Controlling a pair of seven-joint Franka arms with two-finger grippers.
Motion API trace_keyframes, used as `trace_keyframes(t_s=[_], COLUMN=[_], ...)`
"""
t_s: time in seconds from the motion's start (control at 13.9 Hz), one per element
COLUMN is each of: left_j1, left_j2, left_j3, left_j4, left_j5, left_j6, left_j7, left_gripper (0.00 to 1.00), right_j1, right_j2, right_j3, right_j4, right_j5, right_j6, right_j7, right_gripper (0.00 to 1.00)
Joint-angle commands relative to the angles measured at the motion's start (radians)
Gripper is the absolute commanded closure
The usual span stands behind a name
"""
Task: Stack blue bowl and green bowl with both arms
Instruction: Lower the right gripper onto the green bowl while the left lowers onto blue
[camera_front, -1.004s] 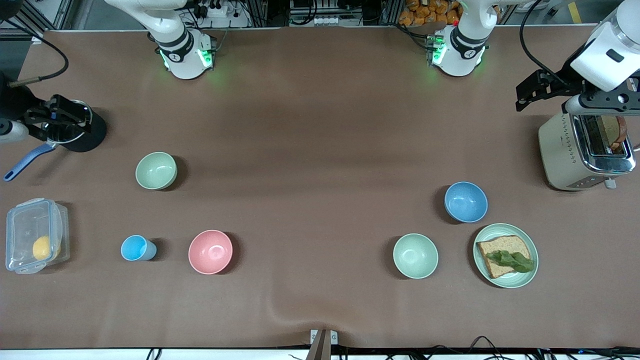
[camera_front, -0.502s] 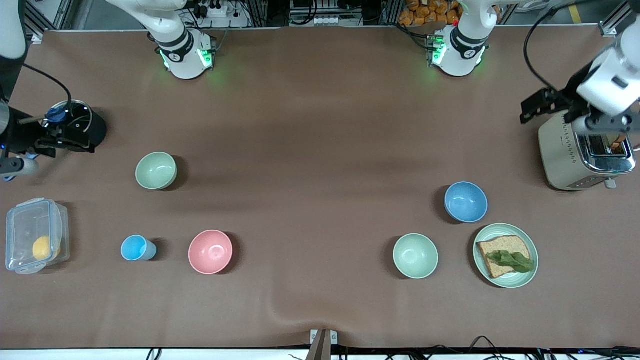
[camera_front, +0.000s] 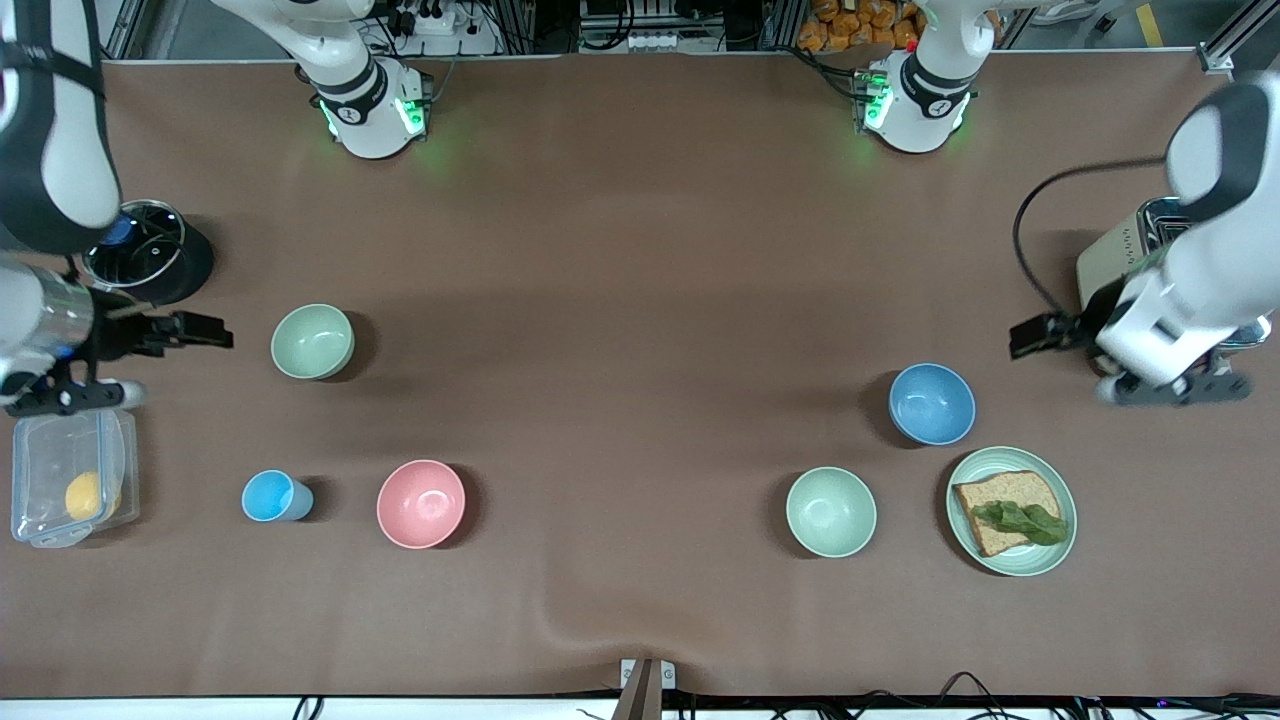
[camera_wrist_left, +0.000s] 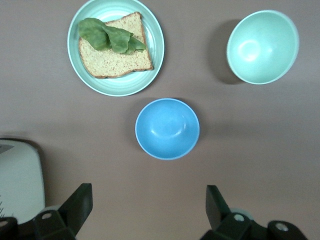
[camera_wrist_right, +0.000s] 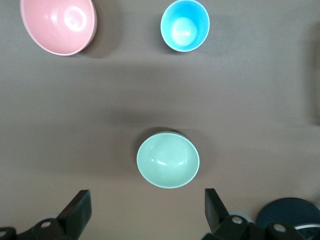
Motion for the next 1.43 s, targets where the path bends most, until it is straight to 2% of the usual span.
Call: trace_keyframes(t_s=[0.0, 0.22, 0.57, 0.72, 0.86, 1.0, 1.36], left_j1=[-0.004, -0.010, 0.000, 0.002, 0.015, 0.028, 0.028], left_j2=[0.109, 0.192, 0.206, 0.199, 0.179, 0.185, 0.205], left_j3=[-0.007, -0.007, -0.007, -0.005, -0.005, -0.005, -0.007], left_j4=[0.031, 0.015, -0.087, -0.167, -0.262, -0.316, -0.382], left_j5=[0.026, 0.028, 0.028, 0.057, 0.063, 0.064, 0.064], left_j6=[0.079, 0.145, 0.218, 0.327, 0.427, 0.519, 0.536], left_j7=[-0.011, -0.011, -0.011, -0.011, -0.011, -0.011, -0.011], left_gripper=[0.00, 0.00, 0.00, 0.00, 0.00, 0.00, 0.00], right_j1=[-0.020, -0.068, -0.077, -0.094, -0.101, -0.109, -0.114], right_j2=[-0.018, -0.021, -0.010, -0.006, 0.004, 0.005, 0.043], right_j3=[0.006, 0.007, 0.006, 0.006, 0.006, 0.007, 0.007], right_j4=[-0.106, -0.221, -0.298, -0.336, -0.414, -0.447, -0.477], right_j5=[0.003, 0.025, 0.028, 0.028, 0.028, 0.028, 0.030], right_j6=[0.101, 0.207, 0.317, 0.373, 0.489, 0.523, 0.558], right_j7=[-0.069, -0.155, -0.198, -0.264, -0.301, -0.322, -0.394], right_gripper=[0.00, 0.00, 0.00, 0.00, 0.00, 0.00, 0.00])
